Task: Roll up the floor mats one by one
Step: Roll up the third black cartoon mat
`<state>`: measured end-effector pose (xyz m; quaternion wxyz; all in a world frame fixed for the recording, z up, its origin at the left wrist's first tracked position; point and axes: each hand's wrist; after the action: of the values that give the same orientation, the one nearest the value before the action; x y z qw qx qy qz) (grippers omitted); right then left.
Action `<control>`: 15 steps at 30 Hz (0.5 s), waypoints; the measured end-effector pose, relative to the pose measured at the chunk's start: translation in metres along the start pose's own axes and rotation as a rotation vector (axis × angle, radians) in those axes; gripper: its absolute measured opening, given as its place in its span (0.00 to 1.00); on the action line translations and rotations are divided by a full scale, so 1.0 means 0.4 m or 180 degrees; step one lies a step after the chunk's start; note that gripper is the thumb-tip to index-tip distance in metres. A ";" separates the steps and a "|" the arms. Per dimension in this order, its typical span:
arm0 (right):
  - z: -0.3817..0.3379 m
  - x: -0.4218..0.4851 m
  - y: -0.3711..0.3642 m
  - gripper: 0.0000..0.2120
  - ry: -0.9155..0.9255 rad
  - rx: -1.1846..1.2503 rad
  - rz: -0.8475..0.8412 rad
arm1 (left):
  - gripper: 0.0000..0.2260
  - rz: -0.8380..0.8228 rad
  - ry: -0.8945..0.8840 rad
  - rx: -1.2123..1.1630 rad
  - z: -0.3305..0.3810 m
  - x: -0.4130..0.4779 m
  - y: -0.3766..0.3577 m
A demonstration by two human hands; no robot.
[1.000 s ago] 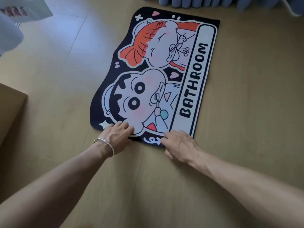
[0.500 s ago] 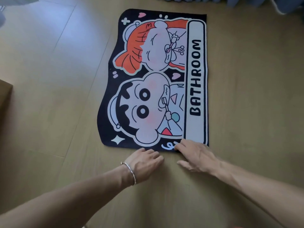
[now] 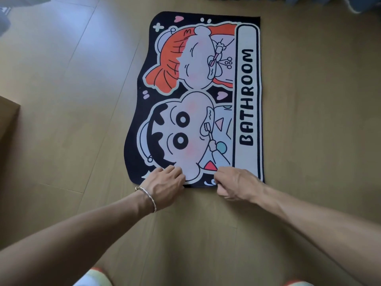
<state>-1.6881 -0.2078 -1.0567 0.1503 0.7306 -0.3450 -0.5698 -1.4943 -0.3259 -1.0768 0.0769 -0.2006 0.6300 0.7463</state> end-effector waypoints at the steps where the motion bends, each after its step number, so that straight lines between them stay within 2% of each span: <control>1: 0.008 -0.007 -0.003 0.03 0.0010 0.0052 -0.0136 | 0.12 -0.0015 -0.0063 -0.0045 0.005 -0.005 -0.003; 4: 0.027 -0.037 -0.038 0.03 0.0102 0.0117 -0.0552 | 0.12 -0.0159 -0.0321 -0.0035 0.016 -0.023 -0.005; 7: 0.028 -0.064 -0.080 0.03 0.0036 0.0183 -0.0580 | 0.08 -0.0319 -0.0622 0.0018 0.044 -0.036 -0.023; 10: 0.017 -0.090 -0.102 0.07 0.0010 0.0121 -0.0280 | 0.11 -0.0332 -0.0535 -0.0158 0.064 -0.030 -0.052; 13: 0.005 -0.100 -0.138 0.17 0.0402 -0.0322 0.0379 | 0.09 -0.0269 -0.0279 -0.0321 0.074 -0.017 -0.037; 15: 0.001 -0.093 -0.162 0.21 0.0566 -0.0709 0.0754 | 0.09 -0.0618 -0.0121 -0.0290 0.071 -0.012 -0.033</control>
<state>-1.6710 -0.1362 -1.0693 0.3262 0.7112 -0.3488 -0.5160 -1.4907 -0.2949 -1.0834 0.1515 -0.2498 0.5715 0.7668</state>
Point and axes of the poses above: each hand's wrist, its own x-axis towards the middle knuckle, its own y-axis out of the back of the hand, z = x × y, and after that the axes turned 11 degrees about -z, right-handed
